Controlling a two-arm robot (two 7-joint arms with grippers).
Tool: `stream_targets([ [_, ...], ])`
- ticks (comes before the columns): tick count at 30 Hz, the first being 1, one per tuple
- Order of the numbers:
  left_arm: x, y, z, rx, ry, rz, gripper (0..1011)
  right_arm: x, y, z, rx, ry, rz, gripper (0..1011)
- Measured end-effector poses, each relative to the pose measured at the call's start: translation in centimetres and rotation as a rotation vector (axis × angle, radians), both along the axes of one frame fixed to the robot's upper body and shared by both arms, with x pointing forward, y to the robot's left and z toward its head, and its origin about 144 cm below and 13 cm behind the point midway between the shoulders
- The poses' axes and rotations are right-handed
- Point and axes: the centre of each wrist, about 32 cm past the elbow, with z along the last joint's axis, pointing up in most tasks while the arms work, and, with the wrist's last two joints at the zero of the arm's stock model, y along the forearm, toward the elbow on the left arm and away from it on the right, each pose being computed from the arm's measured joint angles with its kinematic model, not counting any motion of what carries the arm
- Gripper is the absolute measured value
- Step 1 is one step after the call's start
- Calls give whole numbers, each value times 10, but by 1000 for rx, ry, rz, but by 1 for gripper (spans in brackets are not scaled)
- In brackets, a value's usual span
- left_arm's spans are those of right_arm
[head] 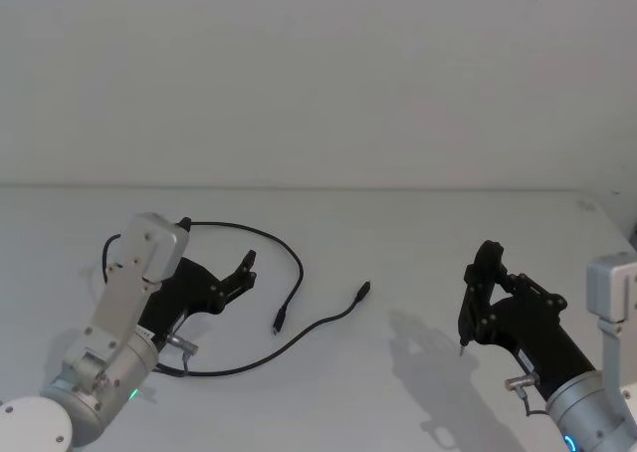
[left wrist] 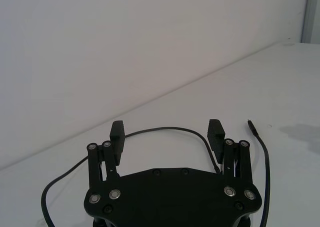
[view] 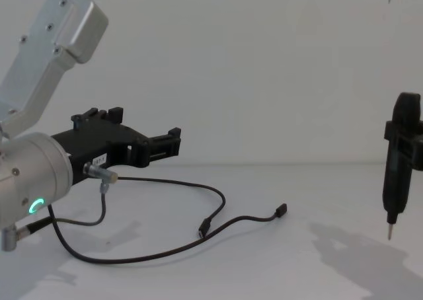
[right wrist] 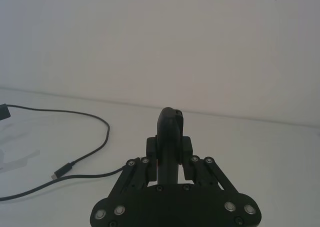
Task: Pick up the data cable with the one hand.
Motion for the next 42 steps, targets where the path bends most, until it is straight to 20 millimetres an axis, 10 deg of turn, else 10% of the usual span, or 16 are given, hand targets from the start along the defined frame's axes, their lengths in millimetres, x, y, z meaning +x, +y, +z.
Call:
stream_targets([
  [42, 12, -11, 2, 34, 153, -255, 1001, 0, 0, 0, 0, 0, 0, 279],
])
